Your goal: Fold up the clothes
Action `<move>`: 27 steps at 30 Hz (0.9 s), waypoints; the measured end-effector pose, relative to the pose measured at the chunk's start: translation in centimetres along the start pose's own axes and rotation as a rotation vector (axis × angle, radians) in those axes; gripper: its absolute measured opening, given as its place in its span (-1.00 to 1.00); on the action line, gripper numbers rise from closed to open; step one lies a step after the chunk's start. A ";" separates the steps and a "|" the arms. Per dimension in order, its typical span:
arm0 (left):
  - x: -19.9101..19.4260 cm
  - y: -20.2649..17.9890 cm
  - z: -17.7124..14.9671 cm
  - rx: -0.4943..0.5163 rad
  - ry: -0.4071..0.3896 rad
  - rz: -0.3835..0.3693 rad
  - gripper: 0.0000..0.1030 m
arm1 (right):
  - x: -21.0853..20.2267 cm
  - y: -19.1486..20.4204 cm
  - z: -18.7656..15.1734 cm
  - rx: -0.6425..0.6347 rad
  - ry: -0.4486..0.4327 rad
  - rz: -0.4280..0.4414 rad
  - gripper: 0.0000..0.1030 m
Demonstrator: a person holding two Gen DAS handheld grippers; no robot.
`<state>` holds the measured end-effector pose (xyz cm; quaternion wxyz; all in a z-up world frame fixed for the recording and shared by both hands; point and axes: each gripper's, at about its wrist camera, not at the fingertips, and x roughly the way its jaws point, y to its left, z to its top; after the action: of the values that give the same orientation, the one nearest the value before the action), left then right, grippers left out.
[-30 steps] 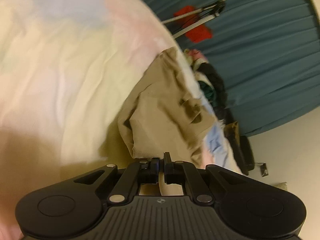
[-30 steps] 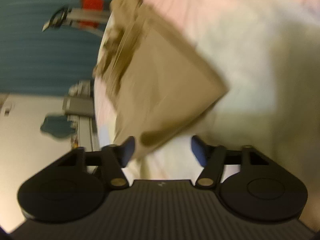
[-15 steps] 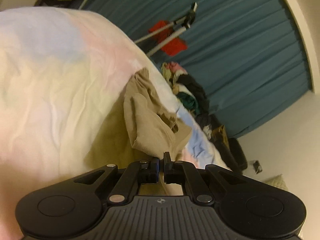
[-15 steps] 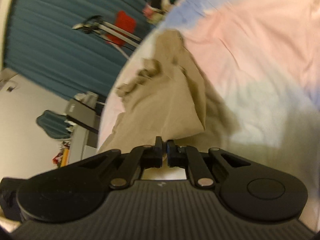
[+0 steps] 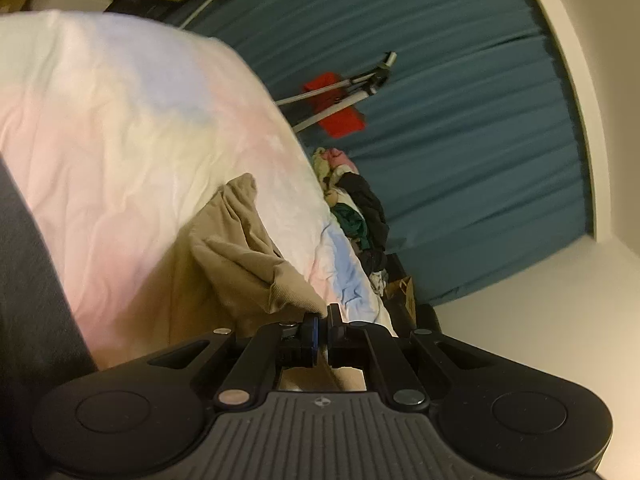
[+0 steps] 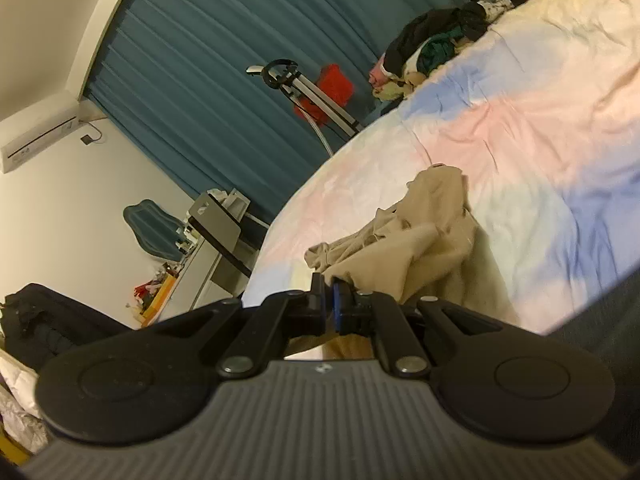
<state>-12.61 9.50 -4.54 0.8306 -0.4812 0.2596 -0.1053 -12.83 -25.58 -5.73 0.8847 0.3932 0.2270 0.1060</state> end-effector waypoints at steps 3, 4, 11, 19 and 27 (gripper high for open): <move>2.0 -0.8 1.6 0.014 0.000 0.000 -0.93 | 1.2 0.2 1.0 -0.012 -0.009 0.001 -0.87; 2.8 -1.3 2.1 0.035 -0.003 0.005 -0.92 | 1.9 0.4 1.8 -0.018 -0.011 -0.003 -0.87; 13.7 -4.0 7.6 0.115 -0.024 0.136 -0.92 | 11.8 1.3 8.5 -0.004 0.038 -0.068 -0.87; 25.0 -2.3 9.7 0.272 -0.009 0.262 -0.91 | 23.0 -2.4 10.9 -0.001 0.124 -0.163 -0.86; 28.6 -0.5 9.0 0.402 0.083 0.314 -0.23 | 24.3 -5.1 9.3 -0.083 0.180 -0.139 -0.80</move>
<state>16.28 3.81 -9.96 0.9043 -0.2557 0.3389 -0.0444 12.95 -26.14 -11.78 0.8815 0.3285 0.3274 0.0885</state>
